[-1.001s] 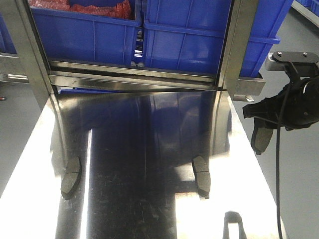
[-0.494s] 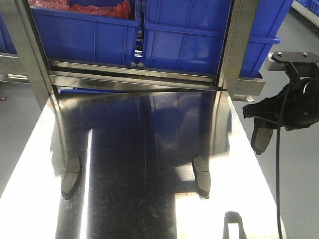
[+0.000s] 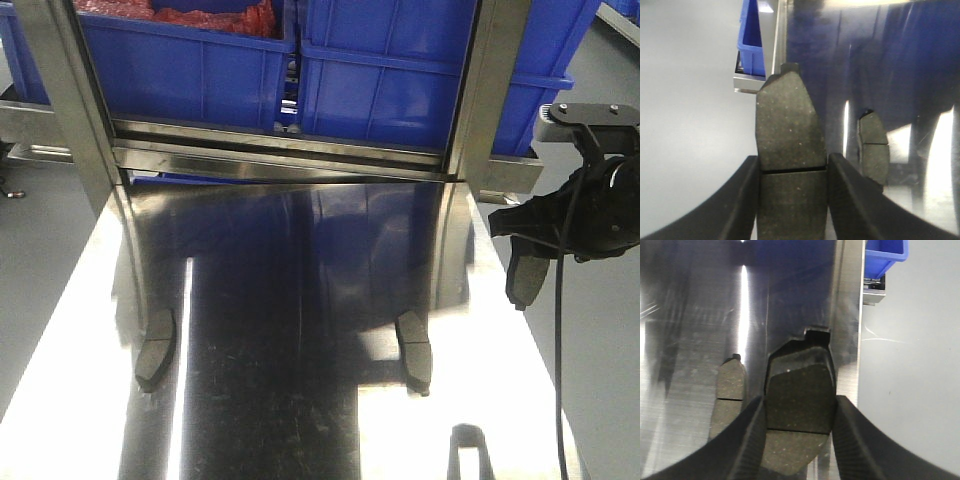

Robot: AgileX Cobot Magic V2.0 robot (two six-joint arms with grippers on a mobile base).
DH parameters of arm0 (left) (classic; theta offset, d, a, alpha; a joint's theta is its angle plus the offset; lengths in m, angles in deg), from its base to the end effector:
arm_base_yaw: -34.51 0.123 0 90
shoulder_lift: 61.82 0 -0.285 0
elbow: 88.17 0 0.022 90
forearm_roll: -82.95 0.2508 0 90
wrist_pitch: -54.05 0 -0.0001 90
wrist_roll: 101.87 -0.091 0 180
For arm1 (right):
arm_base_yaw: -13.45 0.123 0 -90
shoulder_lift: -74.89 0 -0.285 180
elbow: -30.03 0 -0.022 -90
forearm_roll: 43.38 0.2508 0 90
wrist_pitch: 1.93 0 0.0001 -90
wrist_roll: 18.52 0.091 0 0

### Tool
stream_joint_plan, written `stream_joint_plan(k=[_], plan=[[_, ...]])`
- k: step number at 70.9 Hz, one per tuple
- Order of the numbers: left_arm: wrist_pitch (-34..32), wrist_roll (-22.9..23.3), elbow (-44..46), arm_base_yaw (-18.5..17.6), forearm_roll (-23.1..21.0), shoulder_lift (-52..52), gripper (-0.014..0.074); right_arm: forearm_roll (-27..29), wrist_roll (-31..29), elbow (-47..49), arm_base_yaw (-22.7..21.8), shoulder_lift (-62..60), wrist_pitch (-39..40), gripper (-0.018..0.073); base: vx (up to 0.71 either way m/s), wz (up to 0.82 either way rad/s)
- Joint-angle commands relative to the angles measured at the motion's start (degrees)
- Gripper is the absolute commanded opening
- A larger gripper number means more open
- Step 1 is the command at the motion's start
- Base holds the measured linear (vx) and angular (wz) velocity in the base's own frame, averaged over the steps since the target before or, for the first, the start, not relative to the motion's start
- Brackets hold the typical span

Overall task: Move and align brake pads A on conveyor
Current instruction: 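Turn the base away from the table while holding both pads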

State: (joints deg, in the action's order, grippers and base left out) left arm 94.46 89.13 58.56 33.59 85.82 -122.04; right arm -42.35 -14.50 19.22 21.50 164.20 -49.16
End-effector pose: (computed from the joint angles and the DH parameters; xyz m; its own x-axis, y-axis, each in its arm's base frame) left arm 0.1757 0.0001 0.3140 -0.6836 -0.1422 -0.7159 -0.1134 0.9896 -0.0882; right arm 0.2933 0.0427 0.3089 -0.8429 -0.0361 -0.5368 -0.0780 0.9954 0.0555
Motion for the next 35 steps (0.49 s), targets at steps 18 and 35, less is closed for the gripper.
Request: stream_joint_plan(k=[18, 35], plan=[[-4.32, 0.05, 1.73, -0.37, 0.26, 0.78, 0.0118, 0.18, -0.28, 1.59, -0.07, -2.17, 3.26, 0.0088, -0.05, 0.18], [-4.32, 0.05, 1.73, -0.37, 0.26, 0.78, 0.0118, 0.18, -0.28, 1.59, -0.07, -2.17, 3.26, 0.0088, -0.06, 0.22]])
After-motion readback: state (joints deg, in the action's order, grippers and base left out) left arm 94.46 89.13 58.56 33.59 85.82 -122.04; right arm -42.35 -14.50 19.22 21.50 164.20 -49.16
